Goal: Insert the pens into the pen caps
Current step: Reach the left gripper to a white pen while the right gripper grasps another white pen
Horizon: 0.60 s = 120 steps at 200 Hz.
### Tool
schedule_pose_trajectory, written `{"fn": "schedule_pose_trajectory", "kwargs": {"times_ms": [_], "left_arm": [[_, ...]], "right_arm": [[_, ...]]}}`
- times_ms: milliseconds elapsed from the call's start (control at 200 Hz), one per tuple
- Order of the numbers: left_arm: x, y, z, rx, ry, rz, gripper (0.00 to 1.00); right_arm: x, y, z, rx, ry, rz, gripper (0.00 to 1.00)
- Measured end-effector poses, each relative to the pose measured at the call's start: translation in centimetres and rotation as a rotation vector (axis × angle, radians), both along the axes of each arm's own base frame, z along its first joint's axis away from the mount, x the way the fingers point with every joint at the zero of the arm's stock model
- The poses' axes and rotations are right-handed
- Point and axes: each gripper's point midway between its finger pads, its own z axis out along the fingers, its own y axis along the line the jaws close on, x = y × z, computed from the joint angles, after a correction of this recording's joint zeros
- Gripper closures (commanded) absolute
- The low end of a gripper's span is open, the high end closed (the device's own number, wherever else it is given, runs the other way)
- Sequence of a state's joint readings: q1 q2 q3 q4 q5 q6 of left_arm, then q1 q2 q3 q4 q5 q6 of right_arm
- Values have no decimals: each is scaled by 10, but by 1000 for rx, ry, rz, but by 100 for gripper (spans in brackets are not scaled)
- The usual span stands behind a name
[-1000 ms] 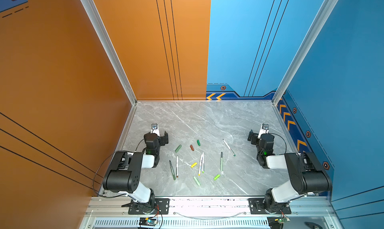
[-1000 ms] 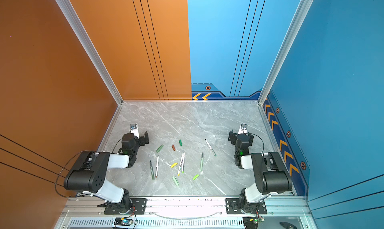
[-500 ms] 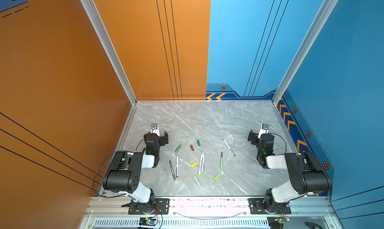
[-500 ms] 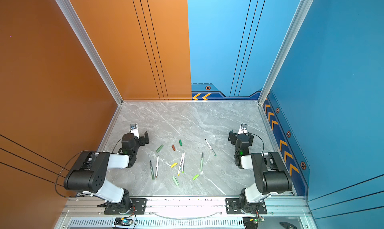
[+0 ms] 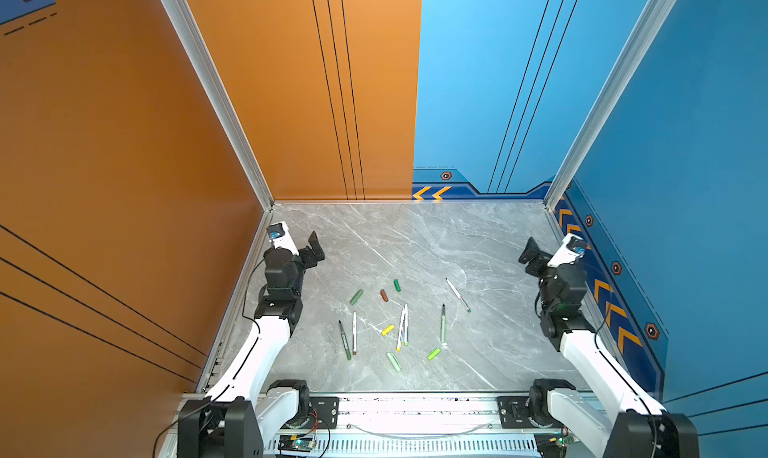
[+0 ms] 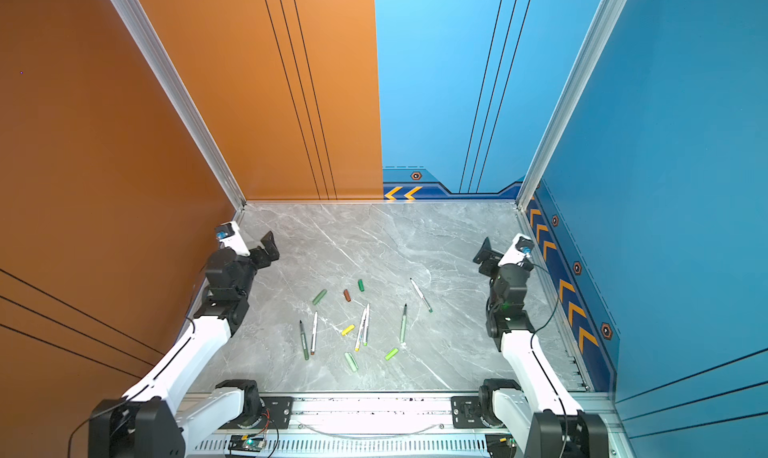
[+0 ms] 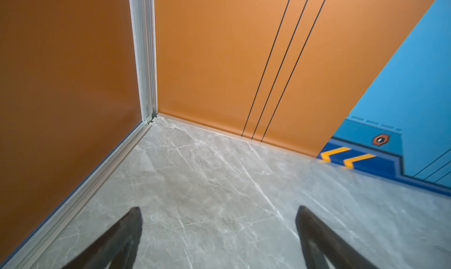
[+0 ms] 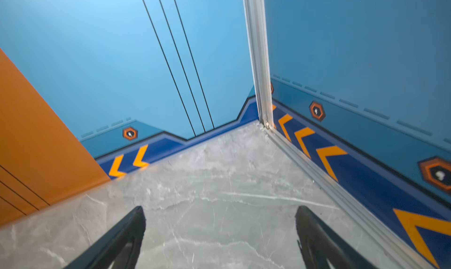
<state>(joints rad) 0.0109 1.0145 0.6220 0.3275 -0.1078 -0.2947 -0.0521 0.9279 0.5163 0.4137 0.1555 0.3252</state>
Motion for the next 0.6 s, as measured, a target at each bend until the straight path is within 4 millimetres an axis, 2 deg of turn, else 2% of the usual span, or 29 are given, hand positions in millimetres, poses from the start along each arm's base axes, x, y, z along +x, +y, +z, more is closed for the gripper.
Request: {"fn": "schedule_pose_trajectory", "kwargs": {"times_ms": [95,145,210,340,440,521,601], "left_arm": [[-3,-16,0,-79,36,-71,2],[-5,-30,-7,-106,79,-119,2],[-9,-55,-17,-120,139,-192,2],[-22,-125,-28,-62,254,-397,1],[-40,-182,-31,28,320,-574,0],[-58,-214,-40,88,368,-682,1],[-76,-234,-53,126,420,-753,1]], "right_arm": [[2,16,21,61,33,75,14],[5,31,21,85,92,122,16],[7,56,12,102,201,189,18],[5,116,-27,74,479,334,24],[-5,152,-62,27,682,419,28],[-15,174,-89,-22,822,470,30],[-22,191,-113,-77,944,510,35]]}}
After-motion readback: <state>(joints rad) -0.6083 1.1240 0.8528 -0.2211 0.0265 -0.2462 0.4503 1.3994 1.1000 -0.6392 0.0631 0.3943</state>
